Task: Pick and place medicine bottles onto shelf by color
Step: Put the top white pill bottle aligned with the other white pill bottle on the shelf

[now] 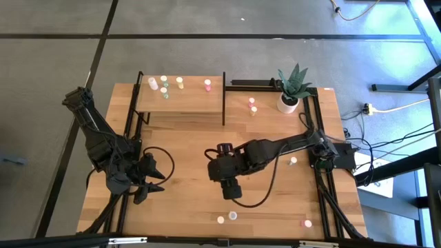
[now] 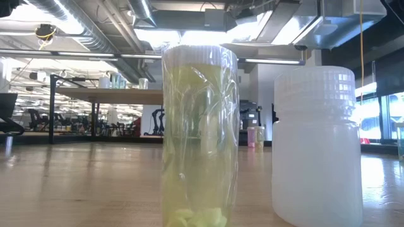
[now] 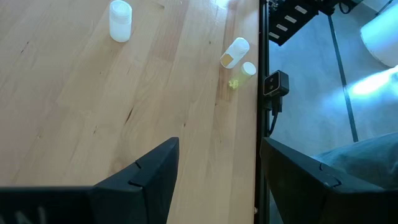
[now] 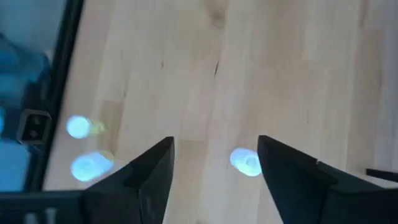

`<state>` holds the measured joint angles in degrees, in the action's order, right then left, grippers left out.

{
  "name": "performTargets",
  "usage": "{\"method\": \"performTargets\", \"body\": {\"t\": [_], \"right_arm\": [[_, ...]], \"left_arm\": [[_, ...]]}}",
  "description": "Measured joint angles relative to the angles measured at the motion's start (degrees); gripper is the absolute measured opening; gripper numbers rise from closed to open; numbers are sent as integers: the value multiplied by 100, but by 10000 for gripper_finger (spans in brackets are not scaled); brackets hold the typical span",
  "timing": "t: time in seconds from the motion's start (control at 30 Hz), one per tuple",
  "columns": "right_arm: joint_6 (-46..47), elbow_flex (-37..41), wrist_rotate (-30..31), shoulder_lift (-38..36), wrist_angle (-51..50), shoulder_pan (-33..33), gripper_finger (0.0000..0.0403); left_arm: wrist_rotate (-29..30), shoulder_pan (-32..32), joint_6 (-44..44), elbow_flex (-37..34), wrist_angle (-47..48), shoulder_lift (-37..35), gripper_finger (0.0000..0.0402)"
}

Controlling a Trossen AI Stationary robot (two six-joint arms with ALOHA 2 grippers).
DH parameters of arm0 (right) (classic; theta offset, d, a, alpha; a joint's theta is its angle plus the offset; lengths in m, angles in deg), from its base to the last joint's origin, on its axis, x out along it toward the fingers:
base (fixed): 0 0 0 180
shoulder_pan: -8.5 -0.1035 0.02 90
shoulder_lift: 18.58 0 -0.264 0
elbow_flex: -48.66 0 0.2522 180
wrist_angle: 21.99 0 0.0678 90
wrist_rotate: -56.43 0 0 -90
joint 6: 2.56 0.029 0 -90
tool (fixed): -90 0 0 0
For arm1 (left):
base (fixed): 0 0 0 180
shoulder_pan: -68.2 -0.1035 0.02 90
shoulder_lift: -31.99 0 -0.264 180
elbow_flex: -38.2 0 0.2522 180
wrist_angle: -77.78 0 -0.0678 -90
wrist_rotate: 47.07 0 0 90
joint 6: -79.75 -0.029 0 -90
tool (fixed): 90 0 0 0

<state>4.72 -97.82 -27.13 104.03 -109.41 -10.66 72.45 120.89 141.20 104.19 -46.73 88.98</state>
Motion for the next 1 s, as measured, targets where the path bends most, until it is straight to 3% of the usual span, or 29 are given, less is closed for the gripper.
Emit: {"method": "performTargets", "body": {"t": [0.4, 1.0], "right_arm": [[-271, 0, -99, 536, -420, 291, 239], [-226, 4, 81, 235, -1261, 417, 239]], "left_arm": [[2, 0, 2, 0, -3, 0, 219], [5, 0, -4, 0, -19, 0, 219]]}}
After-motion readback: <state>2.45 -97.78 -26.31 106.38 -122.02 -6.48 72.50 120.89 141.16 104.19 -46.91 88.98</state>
